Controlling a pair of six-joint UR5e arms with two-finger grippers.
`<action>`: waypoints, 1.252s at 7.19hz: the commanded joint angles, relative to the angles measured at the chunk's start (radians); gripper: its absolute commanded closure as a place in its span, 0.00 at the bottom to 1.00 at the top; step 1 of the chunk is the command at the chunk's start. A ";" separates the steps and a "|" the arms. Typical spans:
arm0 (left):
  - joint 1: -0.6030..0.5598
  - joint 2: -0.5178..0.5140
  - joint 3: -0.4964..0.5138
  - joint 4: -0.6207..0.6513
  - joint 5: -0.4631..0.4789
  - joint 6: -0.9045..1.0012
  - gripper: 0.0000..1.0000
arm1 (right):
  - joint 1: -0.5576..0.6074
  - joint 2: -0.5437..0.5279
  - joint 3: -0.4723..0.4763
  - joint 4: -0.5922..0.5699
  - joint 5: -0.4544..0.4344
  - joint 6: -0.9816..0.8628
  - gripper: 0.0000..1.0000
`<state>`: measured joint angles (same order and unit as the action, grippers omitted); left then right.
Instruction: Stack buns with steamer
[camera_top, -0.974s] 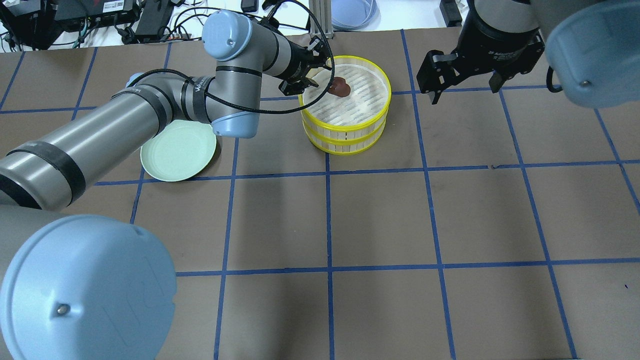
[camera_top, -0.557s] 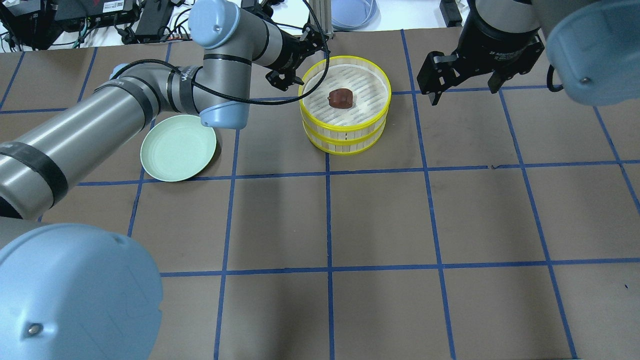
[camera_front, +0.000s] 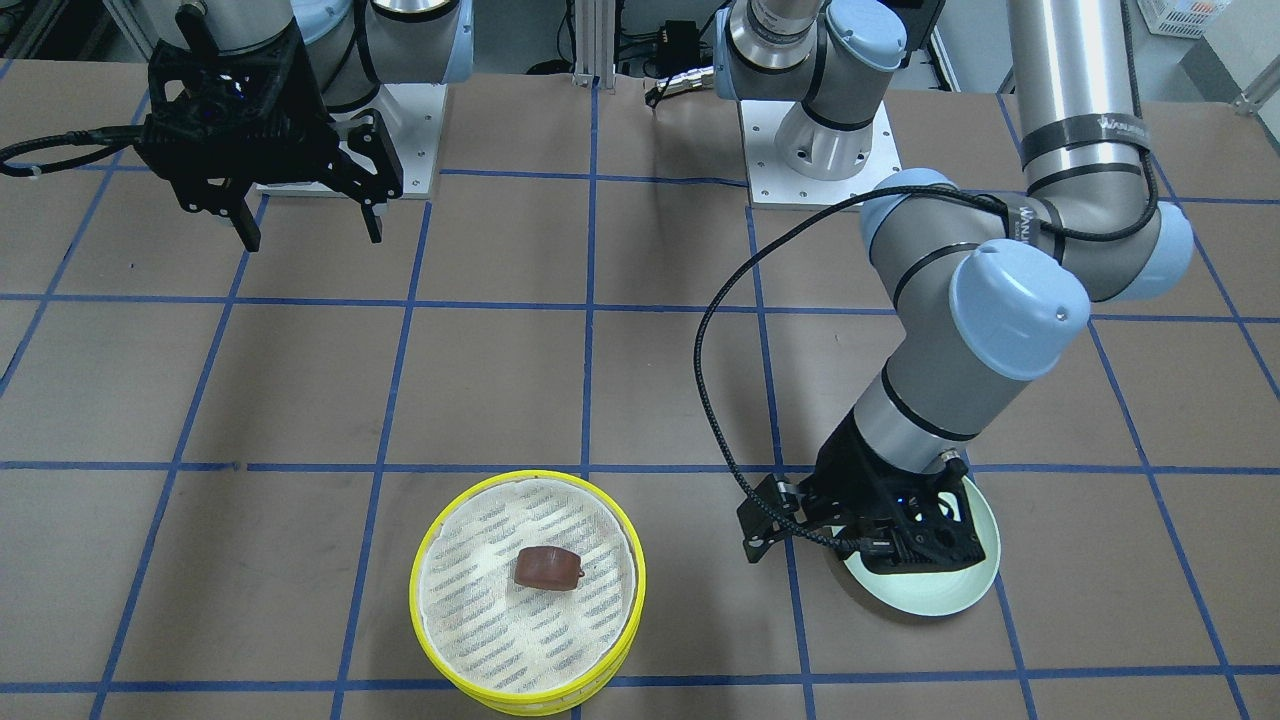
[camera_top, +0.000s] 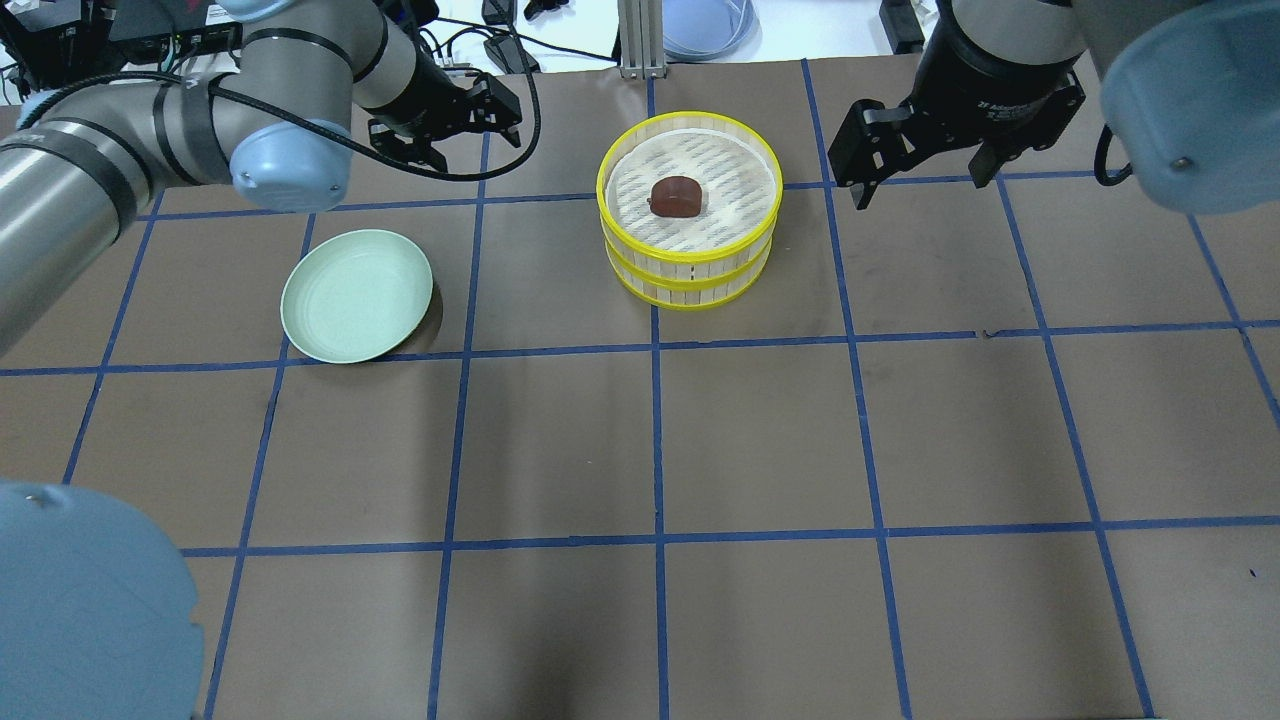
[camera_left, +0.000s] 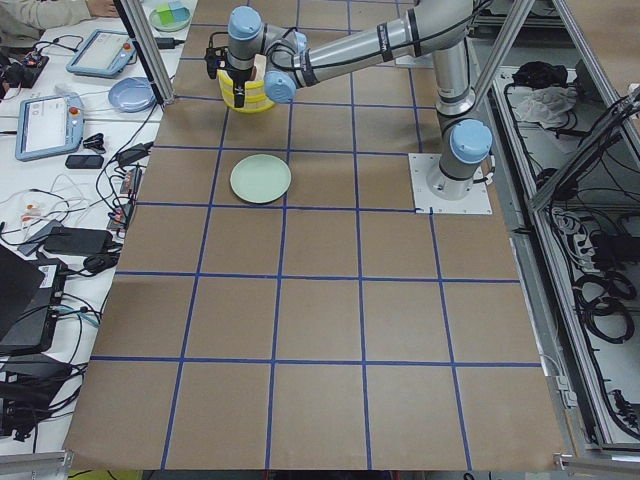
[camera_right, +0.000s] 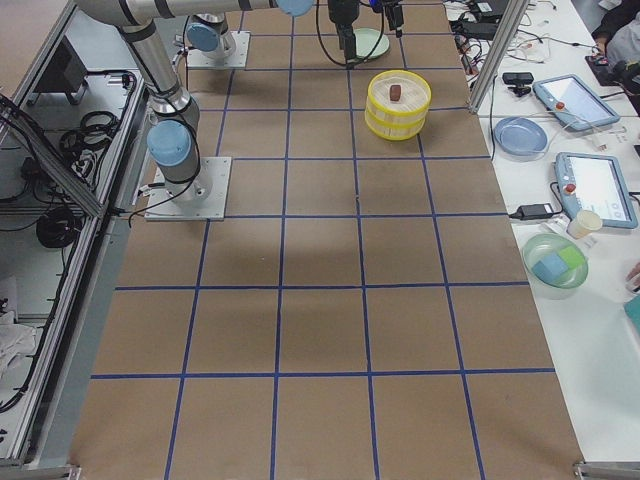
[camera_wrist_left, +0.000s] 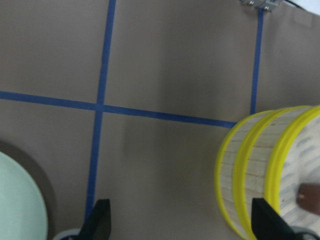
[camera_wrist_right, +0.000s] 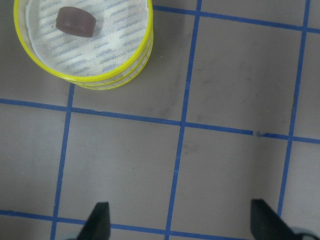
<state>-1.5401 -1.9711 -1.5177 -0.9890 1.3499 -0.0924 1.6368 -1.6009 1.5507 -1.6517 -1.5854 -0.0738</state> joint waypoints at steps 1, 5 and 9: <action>0.094 0.088 0.001 -0.167 0.111 0.100 0.00 | 0.000 -0.002 0.000 0.009 -0.002 0.005 0.00; 0.097 0.292 -0.004 -0.411 0.196 0.100 0.00 | 0.000 -0.017 -0.009 0.056 -0.001 0.028 0.00; 0.094 0.397 -0.018 -0.532 0.202 0.097 0.00 | 0.002 -0.014 -0.006 0.058 0.010 0.060 0.00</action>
<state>-1.4463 -1.5988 -1.5340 -1.4740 1.5459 0.0063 1.6381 -1.6166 1.5421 -1.5955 -1.5764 -0.0240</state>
